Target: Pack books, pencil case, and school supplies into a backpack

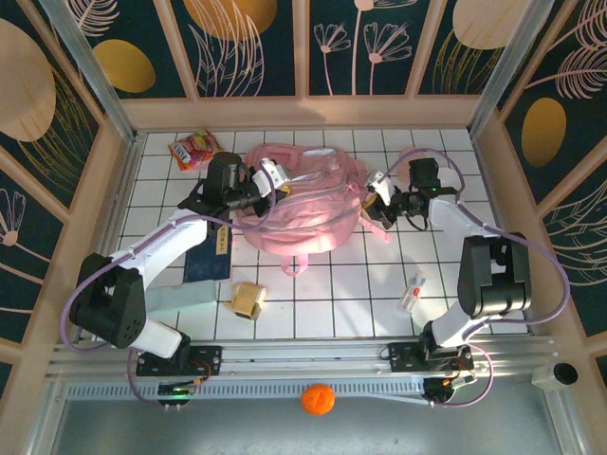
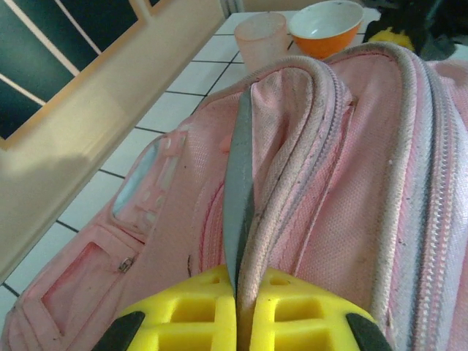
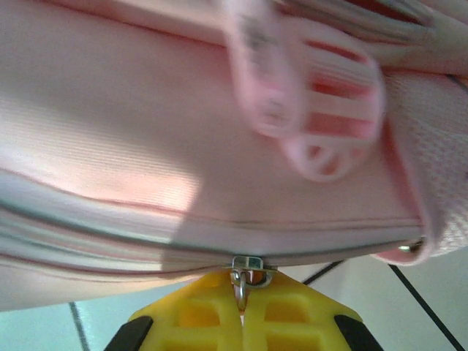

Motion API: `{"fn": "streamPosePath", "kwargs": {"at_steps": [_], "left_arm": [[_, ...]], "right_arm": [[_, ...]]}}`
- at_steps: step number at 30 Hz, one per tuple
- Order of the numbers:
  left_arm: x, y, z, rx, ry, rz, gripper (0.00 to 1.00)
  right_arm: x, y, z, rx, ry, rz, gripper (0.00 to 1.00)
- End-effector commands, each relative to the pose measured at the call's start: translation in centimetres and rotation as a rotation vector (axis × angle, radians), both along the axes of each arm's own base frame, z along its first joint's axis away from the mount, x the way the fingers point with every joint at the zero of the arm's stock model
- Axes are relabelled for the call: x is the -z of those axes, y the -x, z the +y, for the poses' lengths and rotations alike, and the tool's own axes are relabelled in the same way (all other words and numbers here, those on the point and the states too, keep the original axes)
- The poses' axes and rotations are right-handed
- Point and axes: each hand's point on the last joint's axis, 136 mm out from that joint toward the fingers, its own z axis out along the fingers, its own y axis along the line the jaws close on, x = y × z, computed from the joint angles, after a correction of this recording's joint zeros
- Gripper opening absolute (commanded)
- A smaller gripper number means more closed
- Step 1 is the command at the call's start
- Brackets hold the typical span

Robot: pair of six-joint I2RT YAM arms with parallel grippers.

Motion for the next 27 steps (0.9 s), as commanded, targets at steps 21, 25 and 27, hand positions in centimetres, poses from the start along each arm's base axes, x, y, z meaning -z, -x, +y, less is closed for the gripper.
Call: {"fn": "streamPosePath", "kwargs": {"at_steps": [21, 25, 27], "left_arm": [[-2.2, -4.9, -0.7, -0.592, 0.284, 0.102, 0.0], [-2.2, -5.1, -1.8, -0.651, 0.347, 0.14, 0.0], [-2.2, -5.2, -2.6, -0.646, 0.358, 0.14, 0.0]], "right_arm": [[-4.5, 6.2, 5.3, 0.077, 0.043, 0.111, 0.0], [-4.9, 8.2, 6.3, 0.044, 0.027, 0.167, 0.0], [-5.3, 9.0, 7.3, 0.03, -0.001, 0.194, 0.0]]}}
